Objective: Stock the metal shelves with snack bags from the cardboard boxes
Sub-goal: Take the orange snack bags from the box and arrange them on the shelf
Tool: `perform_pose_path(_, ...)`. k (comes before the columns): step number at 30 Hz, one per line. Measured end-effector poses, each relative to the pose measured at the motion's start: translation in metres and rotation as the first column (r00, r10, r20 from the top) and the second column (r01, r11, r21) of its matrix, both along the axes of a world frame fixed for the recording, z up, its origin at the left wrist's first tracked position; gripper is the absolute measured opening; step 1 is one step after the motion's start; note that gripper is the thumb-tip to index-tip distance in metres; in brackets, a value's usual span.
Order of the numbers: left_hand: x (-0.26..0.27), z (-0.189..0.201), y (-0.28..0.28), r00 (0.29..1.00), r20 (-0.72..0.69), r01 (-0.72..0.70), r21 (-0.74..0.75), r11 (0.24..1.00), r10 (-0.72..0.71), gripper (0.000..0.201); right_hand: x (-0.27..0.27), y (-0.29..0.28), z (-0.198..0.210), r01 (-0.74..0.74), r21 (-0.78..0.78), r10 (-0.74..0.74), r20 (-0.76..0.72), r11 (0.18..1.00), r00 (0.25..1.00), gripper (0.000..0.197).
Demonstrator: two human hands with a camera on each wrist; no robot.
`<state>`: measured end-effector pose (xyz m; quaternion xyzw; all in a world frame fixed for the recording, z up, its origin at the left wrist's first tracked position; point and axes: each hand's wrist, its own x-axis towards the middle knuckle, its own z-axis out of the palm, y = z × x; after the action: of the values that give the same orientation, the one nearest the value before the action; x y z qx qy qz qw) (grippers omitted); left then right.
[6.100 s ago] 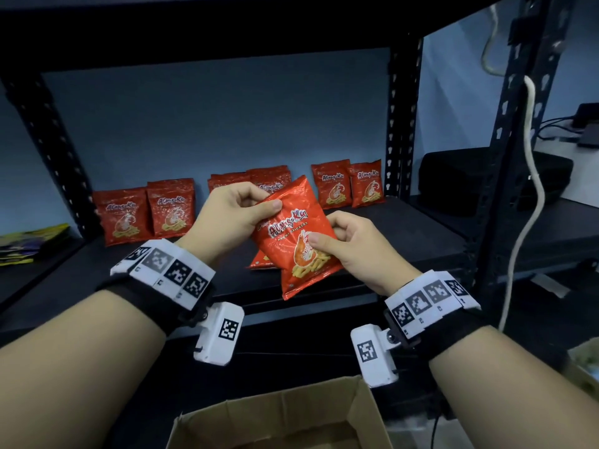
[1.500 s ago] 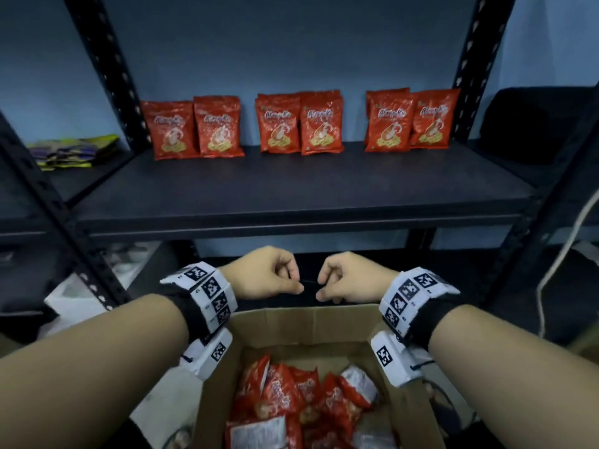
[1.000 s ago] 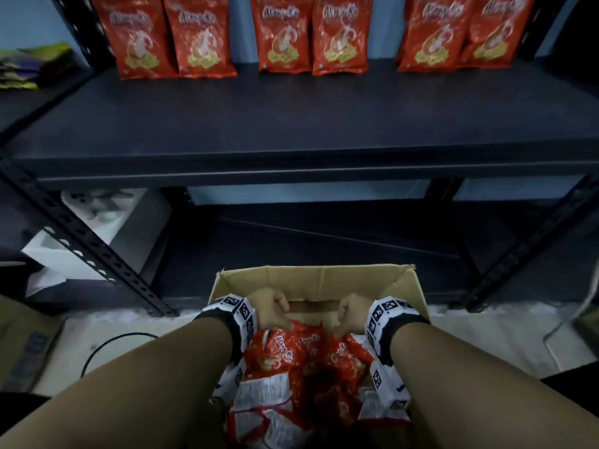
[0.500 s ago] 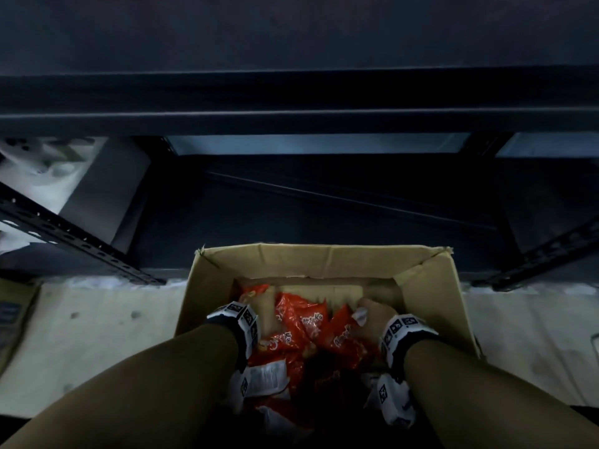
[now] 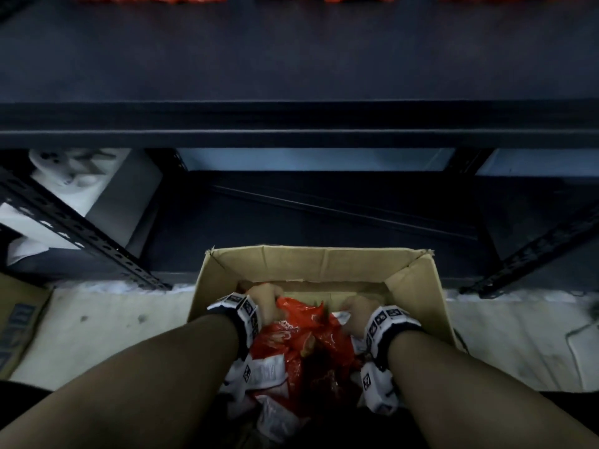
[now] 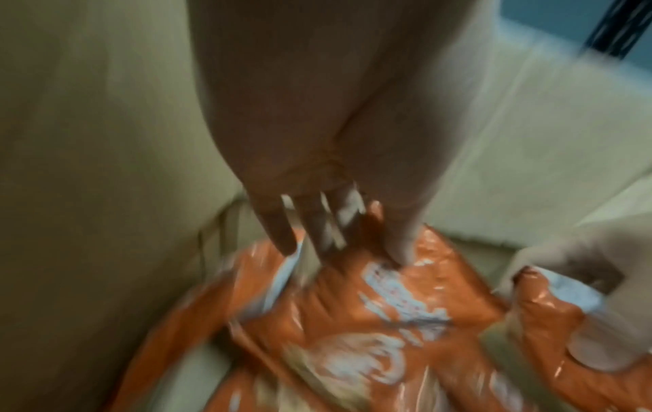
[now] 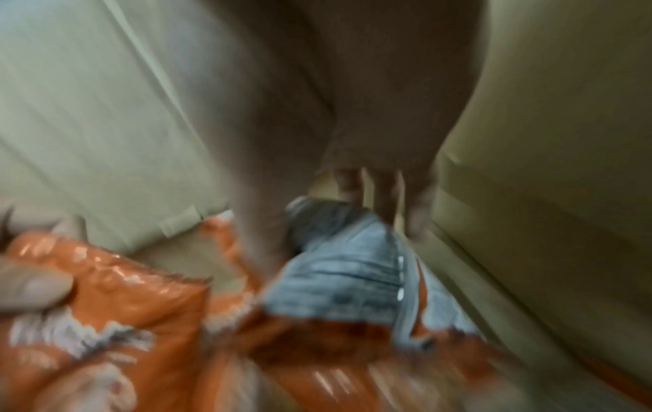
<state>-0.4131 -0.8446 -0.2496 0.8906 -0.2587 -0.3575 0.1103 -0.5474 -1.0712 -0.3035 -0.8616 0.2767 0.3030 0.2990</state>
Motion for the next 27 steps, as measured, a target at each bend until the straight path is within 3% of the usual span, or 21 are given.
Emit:
perform_pose_path(3,0.003,0.035,0.001,0.999,0.038,0.033,-0.036,0.999,-0.032,0.02,0.012,0.012,0.06,-0.114,0.039,0.112,0.041,0.993,0.993,0.033)
perform_pose_path(10,0.025,0.125,-0.003,0.984,0.028,0.175,0.017,0.984,-0.176,0.021,0.04,0.006,0.171,-0.313,-0.033,0.314,0.027,0.949,0.949,0.056)
perform_pose_path(18,0.026,0.244,0.014,0.947,0.142,0.298,-0.059,0.953,-0.287,0.008,0.056,0.021,0.287,-0.521,-0.205,0.546,0.084,0.828,0.834,0.045)
perform_pose_path(22,0.032,0.273,0.031,0.949,0.128,0.305,-0.156,0.94,-0.287,0.009,0.051,0.024,0.331,-0.529,-0.222,0.569,0.201,0.819,0.797,0.041)
perform_pose_path(27,0.037,0.283,0.049,0.963,0.087,0.268,-0.258,0.928,-0.254,0.01,0.04,0.03,0.39,-0.5,-0.186,0.533,0.34,0.846,0.774,0.041)
